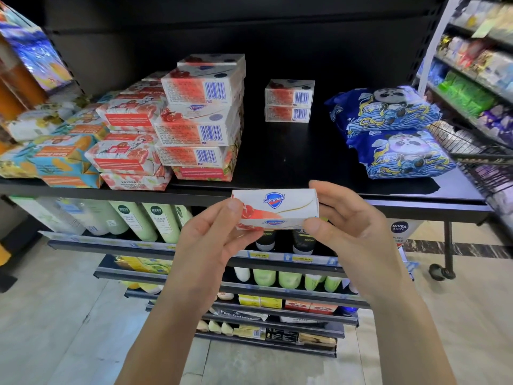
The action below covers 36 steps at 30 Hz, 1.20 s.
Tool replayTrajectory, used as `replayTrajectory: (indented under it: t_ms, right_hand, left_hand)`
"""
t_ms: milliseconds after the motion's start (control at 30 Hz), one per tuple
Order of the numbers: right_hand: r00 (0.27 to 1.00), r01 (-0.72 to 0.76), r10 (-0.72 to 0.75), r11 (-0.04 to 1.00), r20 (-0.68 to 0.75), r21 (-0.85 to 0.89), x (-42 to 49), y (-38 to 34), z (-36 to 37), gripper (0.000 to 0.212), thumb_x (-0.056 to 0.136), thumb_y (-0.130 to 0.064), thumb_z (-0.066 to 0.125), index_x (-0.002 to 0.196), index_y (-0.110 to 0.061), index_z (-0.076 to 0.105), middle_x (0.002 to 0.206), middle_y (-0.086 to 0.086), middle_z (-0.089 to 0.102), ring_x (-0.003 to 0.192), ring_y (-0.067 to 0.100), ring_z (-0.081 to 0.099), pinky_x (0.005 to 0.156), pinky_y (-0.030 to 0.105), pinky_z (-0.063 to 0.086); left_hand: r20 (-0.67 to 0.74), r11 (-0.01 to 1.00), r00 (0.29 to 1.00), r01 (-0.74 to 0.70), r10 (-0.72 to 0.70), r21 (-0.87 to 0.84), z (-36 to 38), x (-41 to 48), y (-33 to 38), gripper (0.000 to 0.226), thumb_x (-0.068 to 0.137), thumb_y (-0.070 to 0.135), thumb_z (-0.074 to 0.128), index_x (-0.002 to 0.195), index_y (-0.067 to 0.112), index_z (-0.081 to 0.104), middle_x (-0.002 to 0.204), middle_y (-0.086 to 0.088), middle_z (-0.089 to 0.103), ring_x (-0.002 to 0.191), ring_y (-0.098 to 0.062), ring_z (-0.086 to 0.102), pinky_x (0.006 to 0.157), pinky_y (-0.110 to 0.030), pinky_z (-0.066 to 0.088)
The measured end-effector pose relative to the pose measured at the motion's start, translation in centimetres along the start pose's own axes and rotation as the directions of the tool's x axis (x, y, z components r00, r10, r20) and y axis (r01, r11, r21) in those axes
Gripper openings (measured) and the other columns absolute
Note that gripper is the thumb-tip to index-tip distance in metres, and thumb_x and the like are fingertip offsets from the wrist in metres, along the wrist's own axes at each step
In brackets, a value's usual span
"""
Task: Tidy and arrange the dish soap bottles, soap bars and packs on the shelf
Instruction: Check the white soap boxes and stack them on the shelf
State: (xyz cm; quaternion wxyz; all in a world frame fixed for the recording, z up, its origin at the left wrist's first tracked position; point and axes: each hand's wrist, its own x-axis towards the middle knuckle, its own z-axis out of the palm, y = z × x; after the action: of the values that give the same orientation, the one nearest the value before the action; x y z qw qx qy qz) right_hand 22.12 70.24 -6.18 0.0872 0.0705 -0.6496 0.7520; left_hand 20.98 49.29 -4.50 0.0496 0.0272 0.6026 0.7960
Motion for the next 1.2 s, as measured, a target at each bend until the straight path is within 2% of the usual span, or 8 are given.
replayTrajectory:
  t_ms: [133, 233, 400, 667, 833, 933, 1033, 1200]
  right_hand:
    - [0.995, -0.098, 0.097, 0.993, -0.033, -0.058, -0.1, -0.3, 0.0, 0.056, 0.076, -0.049, 0.074, 0.128, -0.031, 0.069, 0.127, -0.002, 0.072, 0.12, 0.017, 0.067, 0.1, 0.035, 0.054]
    - [0.986, -0.14, 0.13, 0.985, -0.101, -0.098, -0.2, -0.7, 0.5, 0.057, 0.074, -0.06, 0.08, 0.123, -0.033, 0.072, 0.12, -0.005, 0.074, 0.109, 0.014, 0.072, 0.101, 0.04, 0.055]
    - [0.982, -0.172, 0.165, 0.982, -0.09, -0.078, -0.4, -1.6, 1.2, 0.059, 0.068, -0.051, 0.072, 0.12, -0.023, 0.072, 0.107, -0.003, 0.079, 0.095, 0.018, 0.076, 0.099, 0.046, 0.057]
    - [0.979, -0.186, 0.186, 0.983, -0.084, 0.007, -0.3, -1.0, 1.0, 0.053, 0.072, -0.044, 0.086, 0.118, -0.022, 0.073, 0.111, 0.004, 0.078, 0.106, 0.023, 0.074, 0.103, 0.048, 0.053]
    - [0.987, -0.149, 0.15, 0.989, -0.063, 0.02, -0.4, -0.5, 0.5, 0.053, 0.072, -0.034, 0.088, 0.121, -0.025, 0.072, 0.111, 0.003, 0.077, 0.106, 0.02, 0.073, 0.095, 0.035, 0.056]
    - [0.995, -0.084, 0.086, 0.996, -0.041, 0.041, -0.5, -0.5, 0.2, 0.058, 0.069, -0.03, 0.079, 0.125, -0.021, 0.068, 0.112, -0.001, 0.076, 0.103, 0.014, 0.073, 0.085, 0.023, 0.056]
    - [0.999, -0.035, 0.035, 0.997, 0.002, 0.068, -0.6, -0.1, -0.2, 0.063, 0.07, -0.024, 0.08, 0.131, -0.016, 0.063, 0.122, 0.003, 0.074, 0.113, 0.021, 0.07, 0.088, 0.029, 0.057]
    - [0.998, 0.017, -0.022, 0.995, 0.052, 0.099, -0.6, 0.5, -0.7, 0.073, 0.071, -0.006, 0.085, 0.137, -0.012, 0.057, 0.132, 0.007, 0.068, 0.125, 0.029, 0.063, 0.098, 0.04, 0.056]
  left_hand:
    - [0.013, 0.999, 0.999, -0.043, 0.043, 0.003, -0.1, 0.1, -0.2, 0.044, 0.093, 0.035, 0.065, 0.117, -0.003, 0.069, 0.117, -0.017, 0.074, 0.116, -0.034, 0.069, 0.101, -0.042, 0.056]
    - [0.03, 0.998, 0.997, -0.07, 0.07, -0.001, 0.0, 0.0, -0.3, 0.058, 0.085, 0.041, 0.067, 0.126, -0.002, 0.066, 0.119, -0.015, 0.074, 0.117, -0.032, 0.069, 0.102, -0.04, 0.055]
    - [-0.021, 0.996, 0.996, -0.091, 0.091, 0.002, 0.2, 0.1, -0.2, 0.053, 0.087, 0.03, 0.062, 0.133, 0.003, 0.061, 0.108, -0.01, 0.078, 0.112, -0.025, 0.072, 0.101, -0.037, 0.055]
    - [0.001, 0.998, 0.998, -0.07, 0.07, 0.0, 0.2, 0.0, -0.2, 0.05, 0.086, 0.028, 0.063, 0.135, 0.016, 0.062, 0.108, -0.013, 0.076, 0.112, -0.022, 0.072, 0.102, -0.03, 0.054]
    - [0.017, 0.996, 0.998, -0.066, 0.065, 0.052, 0.0, -0.1, -0.2, 0.06, 0.08, 0.038, 0.074, 0.137, 0.024, 0.062, 0.1, 0.004, 0.076, 0.108, -0.016, 0.071, 0.104, -0.037, 0.053]
    - [0.025, 0.996, 0.999, -0.049, 0.047, 0.074, -0.1, -0.2, 0.0, 0.061, 0.084, 0.047, 0.068, 0.14, 0.022, 0.059, 0.118, 0.001, 0.076, 0.119, -0.018, 0.068, 0.11, -0.044, 0.045]
    - [0.041, 0.997, 0.999, -0.026, 0.023, 0.078, 0.0, -0.4, 0.1, 0.048, 0.095, 0.043, 0.05, 0.132, 0.015, 0.064, 0.125, -0.004, 0.074, 0.122, -0.022, 0.067, 0.109, -0.042, 0.05]
    - [0.036, 0.998, 0.999, 0.029, -0.031, 0.059, 0.1, -0.7, 0.2, 0.051, 0.091, 0.049, 0.054, 0.117, 0.008, 0.071, 0.116, -0.009, 0.077, 0.112, -0.025, 0.072, 0.097, -0.035, 0.057]
